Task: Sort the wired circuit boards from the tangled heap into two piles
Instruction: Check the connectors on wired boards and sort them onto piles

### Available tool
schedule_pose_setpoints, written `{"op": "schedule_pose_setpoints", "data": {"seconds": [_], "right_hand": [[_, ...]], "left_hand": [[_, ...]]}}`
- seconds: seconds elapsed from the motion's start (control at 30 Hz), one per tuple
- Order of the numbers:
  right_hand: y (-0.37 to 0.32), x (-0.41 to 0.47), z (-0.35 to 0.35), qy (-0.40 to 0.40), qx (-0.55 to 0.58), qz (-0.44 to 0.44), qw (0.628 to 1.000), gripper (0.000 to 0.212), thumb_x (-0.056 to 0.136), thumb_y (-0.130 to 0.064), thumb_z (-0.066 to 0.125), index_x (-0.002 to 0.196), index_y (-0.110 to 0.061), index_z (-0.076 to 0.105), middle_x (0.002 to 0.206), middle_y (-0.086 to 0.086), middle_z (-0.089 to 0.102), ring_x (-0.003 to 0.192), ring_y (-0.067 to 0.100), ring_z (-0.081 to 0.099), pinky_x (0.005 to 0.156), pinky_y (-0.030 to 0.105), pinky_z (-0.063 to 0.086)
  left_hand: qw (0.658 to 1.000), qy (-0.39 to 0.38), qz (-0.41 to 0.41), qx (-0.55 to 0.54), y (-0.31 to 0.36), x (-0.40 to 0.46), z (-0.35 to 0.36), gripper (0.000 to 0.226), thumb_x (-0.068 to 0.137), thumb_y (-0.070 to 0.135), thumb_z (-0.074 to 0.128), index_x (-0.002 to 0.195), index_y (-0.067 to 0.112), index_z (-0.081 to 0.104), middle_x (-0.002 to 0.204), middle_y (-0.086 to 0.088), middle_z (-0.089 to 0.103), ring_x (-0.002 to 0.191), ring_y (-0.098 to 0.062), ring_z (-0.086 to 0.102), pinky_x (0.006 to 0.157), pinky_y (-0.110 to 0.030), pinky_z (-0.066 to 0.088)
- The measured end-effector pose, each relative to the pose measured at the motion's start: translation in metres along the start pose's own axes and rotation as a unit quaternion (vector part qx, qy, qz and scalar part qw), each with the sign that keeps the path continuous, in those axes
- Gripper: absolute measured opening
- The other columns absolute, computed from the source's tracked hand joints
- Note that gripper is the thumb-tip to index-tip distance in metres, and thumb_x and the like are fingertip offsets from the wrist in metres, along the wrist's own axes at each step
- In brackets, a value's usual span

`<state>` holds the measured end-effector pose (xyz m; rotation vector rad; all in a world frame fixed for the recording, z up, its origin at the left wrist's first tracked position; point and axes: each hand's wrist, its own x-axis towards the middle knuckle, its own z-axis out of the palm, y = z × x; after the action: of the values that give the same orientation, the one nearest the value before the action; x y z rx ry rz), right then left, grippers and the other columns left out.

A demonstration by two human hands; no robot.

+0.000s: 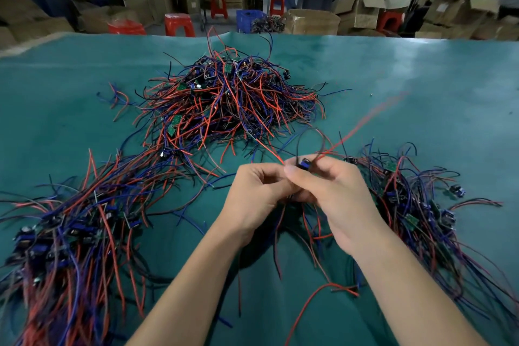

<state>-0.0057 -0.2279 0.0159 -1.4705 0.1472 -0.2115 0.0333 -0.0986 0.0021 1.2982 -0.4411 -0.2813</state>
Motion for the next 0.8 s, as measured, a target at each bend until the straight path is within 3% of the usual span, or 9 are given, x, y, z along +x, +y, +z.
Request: {"op": "schedule_pose_setpoints", "data": {"seconds": [0.1,0.23,0.4,0.47,0.57,0.7,0.8], "right_hand": [[-0.004,0.001,-0.005,0.027,-0.009,-0.035,0.999,0.007,0.086,-0.006,0.079,0.086,-0.012,0.078,0.075,0.003,0.074,0.064,0.015,0.066,0.058,0.024,0.054],[-0.005,0.005,-0.015,0.047,-0.092,-0.057,0.993,0.006,0.086,-0.013,0.081,0.091,-0.015,0.078,0.077,0.002,0.078,0.063,0.008,0.068,0.057,0.019,0.053],[-0.004,0.008,-0.022,0.058,-0.091,-0.101,0.989,0.007,0.082,-0.012,0.084,0.079,-0.017,0.08,0.072,0.004,0.077,0.062,0.01,0.069,0.058,0.018,0.053],[-0.005,0.01,-0.025,0.108,-0.087,-0.14,0.98,0.008,0.08,-0.02,0.083,0.076,-0.026,0.081,0.067,-0.001,0.075,0.059,0.01,0.065,0.057,0.019,0.052],[-0.013,0.013,-0.037,0.208,-0.051,-0.193,0.957,0.015,0.082,-0.02,0.08,0.071,-0.03,0.08,0.063,-0.006,0.071,0.058,0.009,0.06,0.057,0.02,0.05],[-0.039,0.006,-0.036,0.312,0.015,-0.255,0.915,0.01,0.086,-0.019,0.079,0.078,-0.023,0.075,0.061,-0.012,0.068,0.056,0.008,0.055,0.057,0.023,0.046],[-0.076,0.003,-0.009,0.326,0.079,-0.322,0.885,0.009,0.084,-0.02,0.077,0.078,-0.022,0.071,0.061,-0.011,0.069,0.054,0.007,0.055,0.052,0.023,0.043]], "left_hand": [[0.999,0.016,-0.002,0.048,-0.001,0.001,-0.001,0.022,0.088,0.005,0.068,0.067,0.004,0.07,0.055,-0.004,0.065,0.039,0.002,0.045,0.044,-0.007,0.033],[0.997,0.04,0.0,0.067,-0.002,0.003,-0.004,0.017,0.087,0.013,0.073,0.07,0.009,0.071,0.06,-0.005,0.068,0.059,-0.016,0.052,0.058,-0.021,0.039],[0.996,0.009,-0.016,0.09,-0.003,0.004,-0.004,0.016,0.089,0.013,0.071,0.075,0.006,0.07,0.054,-0.001,0.062,0.047,-0.005,0.05,0.052,-0.014,0.037],[0.995,-0.005,-0.02,0.097,-0.002,0.004,-0.005,0.018,0.083,0.02,0.073,0.074,0.004,0.071,0.055,-0.008,0.06,0.048,-0.009,0.048,0.051,-0.017,0.034],[0.993,-0.018,-0.021,0.116,-0.002,0.003,-0.003,0.015,0.081,0.019,0.073,0.067,0.013,0.071,0.072,-0.029,0.063,0.051,-0.013,0.051,0.05,-0.02,0.034],[0.99,-0.02,-0.029,0.14,-0.006,0.003,-0.005,0.016,0.088,0.011,0.071,0.073,0.006,0.072,0.058,-0.006,0.063,0.04,-0.002,0.042,0.041,-0.012,0.029],[0.972,0.024,-0.005,0.233,-0.009,0.004,-0.005,0.016,0.088,0.016,0.07,0.074,0.011,0.073,0.06,0.002,0.066,0.043,0.0,0.043,0.049,-0.016,0.035]]}}
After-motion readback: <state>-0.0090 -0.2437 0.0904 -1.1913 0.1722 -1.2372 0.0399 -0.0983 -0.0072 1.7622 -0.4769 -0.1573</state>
